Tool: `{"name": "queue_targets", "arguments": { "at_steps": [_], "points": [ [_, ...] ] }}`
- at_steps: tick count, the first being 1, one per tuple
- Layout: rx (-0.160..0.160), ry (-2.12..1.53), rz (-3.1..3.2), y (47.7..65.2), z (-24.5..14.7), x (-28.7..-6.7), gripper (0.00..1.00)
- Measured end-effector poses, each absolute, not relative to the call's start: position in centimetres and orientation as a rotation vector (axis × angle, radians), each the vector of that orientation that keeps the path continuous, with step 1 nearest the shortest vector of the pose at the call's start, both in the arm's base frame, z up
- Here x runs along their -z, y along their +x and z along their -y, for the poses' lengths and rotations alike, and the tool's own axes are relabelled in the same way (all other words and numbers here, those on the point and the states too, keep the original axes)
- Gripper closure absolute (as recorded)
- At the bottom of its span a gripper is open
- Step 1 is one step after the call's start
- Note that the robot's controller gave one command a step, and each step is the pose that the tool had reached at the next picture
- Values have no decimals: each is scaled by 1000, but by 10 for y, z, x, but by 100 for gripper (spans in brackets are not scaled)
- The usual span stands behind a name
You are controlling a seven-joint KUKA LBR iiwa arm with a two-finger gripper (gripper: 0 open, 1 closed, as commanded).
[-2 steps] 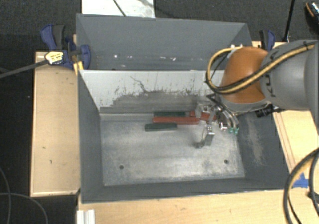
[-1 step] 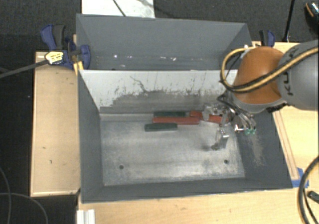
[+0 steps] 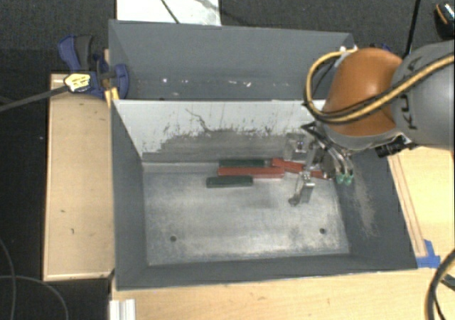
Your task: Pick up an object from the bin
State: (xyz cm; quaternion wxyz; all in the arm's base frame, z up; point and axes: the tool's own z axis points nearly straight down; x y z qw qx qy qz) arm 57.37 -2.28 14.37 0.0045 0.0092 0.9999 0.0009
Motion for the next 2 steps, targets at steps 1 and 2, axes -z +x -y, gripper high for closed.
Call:
{"name": "queue_targets", "arguments": {
  "at_steps": [1, 2],
  "points": [
    [-2, 262, -3131, 591, 9, -68, 0],
    [-1, 262, -3123, 593, 10, -74, 100]
  ]
}}
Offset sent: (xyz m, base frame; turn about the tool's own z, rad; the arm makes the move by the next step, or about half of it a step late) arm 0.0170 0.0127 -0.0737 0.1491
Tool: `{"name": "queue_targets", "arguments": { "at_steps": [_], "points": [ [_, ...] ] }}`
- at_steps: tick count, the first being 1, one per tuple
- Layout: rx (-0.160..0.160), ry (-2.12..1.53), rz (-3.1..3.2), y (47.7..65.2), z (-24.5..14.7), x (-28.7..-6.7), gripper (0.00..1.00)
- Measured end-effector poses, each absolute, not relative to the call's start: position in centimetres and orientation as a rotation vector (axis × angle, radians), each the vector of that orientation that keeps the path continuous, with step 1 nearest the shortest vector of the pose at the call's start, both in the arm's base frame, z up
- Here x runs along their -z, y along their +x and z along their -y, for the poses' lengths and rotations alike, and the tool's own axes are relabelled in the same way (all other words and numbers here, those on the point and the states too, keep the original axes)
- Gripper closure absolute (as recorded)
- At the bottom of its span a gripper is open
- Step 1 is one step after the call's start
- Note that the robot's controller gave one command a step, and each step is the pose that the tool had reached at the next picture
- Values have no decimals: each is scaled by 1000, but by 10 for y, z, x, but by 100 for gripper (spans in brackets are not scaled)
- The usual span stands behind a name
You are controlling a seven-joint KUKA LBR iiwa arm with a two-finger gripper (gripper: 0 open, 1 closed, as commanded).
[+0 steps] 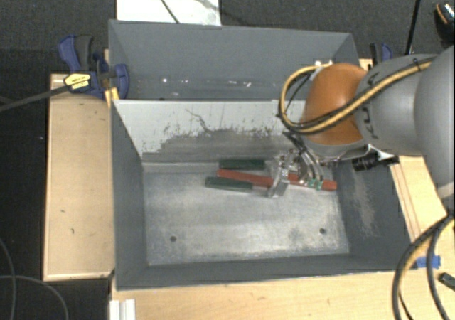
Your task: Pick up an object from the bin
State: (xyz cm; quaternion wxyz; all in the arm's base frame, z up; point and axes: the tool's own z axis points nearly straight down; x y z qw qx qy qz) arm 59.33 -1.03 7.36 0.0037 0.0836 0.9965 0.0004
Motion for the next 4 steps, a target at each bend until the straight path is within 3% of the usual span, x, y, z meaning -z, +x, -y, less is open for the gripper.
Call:
{"name": "queue_targets", "arguments": {
  "at_steps": [1, 2, 3, 4],
  "points": [
    [-2, 239, -3121, 584, 14, -219, 100],
    [-1, 240, -3130, 583, 14, -214, 0],
    [1, 149, -3131, 561, 32, -246, 0],
    [-2, -154, -3139, 580, 4, -69, 0]
  ]
}}
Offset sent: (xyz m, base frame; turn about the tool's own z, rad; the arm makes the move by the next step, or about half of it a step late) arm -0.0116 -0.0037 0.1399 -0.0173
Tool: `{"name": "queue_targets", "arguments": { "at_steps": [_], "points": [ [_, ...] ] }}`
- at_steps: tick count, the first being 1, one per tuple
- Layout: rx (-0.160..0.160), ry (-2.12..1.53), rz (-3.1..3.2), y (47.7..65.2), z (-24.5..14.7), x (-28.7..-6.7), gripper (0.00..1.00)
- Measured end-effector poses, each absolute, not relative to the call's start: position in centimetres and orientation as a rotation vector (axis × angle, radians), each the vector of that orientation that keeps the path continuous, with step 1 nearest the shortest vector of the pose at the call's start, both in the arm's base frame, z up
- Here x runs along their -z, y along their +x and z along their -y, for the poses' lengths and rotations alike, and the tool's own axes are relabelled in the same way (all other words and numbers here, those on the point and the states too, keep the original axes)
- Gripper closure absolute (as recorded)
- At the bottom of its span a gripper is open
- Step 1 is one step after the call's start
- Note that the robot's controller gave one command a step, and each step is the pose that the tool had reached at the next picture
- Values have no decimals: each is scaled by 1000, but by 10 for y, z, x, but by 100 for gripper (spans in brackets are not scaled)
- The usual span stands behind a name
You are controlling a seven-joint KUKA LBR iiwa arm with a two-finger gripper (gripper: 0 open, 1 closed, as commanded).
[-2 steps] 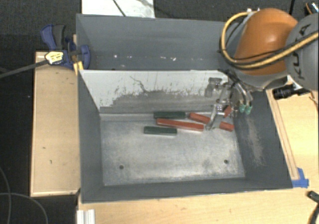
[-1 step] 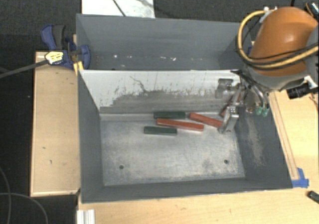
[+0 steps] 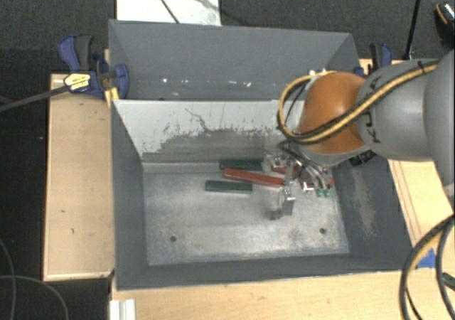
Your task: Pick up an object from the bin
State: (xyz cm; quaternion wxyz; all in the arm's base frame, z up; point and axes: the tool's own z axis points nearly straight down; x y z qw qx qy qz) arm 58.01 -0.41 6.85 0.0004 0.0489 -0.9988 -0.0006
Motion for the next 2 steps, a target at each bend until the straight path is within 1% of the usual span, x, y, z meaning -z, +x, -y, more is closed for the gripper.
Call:
{"name": "queue_targets", "arguments": {
  "at_steps": [1, 2],
  "points": [
    [1, 151, 3142, 581, 5, -72, 100],
    [-4, 598, 3094, 576, 36, -201, 100]
  ]
}}
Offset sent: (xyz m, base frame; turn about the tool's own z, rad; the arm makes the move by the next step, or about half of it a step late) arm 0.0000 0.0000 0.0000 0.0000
